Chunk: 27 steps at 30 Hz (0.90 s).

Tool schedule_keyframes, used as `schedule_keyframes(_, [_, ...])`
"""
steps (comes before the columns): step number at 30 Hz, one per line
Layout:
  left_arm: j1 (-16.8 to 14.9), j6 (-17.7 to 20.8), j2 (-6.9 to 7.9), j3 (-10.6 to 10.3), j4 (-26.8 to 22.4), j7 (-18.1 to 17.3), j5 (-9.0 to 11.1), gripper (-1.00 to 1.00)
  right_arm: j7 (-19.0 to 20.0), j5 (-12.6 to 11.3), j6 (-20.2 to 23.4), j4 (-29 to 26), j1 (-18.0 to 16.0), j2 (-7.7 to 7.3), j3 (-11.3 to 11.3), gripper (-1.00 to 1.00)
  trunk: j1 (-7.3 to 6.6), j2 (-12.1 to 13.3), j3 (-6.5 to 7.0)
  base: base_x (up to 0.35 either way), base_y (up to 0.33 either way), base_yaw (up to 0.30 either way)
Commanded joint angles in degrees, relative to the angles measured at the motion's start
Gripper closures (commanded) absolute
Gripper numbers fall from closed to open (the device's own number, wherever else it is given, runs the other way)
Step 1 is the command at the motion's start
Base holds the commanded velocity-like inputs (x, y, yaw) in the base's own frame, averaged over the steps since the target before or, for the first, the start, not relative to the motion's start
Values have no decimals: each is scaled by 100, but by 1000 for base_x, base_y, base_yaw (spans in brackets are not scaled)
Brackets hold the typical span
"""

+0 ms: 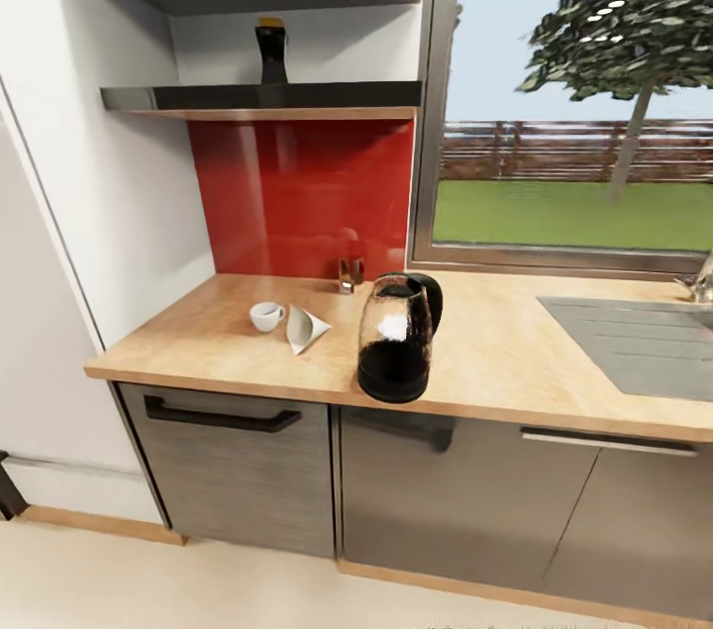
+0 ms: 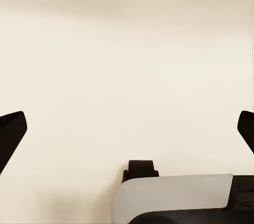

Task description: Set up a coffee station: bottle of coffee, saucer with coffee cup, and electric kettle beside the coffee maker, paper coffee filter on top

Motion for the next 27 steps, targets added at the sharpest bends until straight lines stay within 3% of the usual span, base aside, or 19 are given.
schedule_keyframes(1, [3, -7, -1, 6, -9, -2, 0, -100, -2, 43, -17, 6, -4, 0, -3, -100, 0, -3, -5, 0, 0, -258])
schedule_keyframes(19, [3, -7, -3, 6, -9, -2, 0, -100, -2, 43, -17, 6, -4, 1, -3, -100, 0, -3, -5, 0, 7, -253])
schedule_keyframes(27, [3, -7, -3, 6, -9, -2, 0, -100, -10, 43, -17, 6, -4, 1, -3, -100, 0, -3, -5, 0, 241, -53])
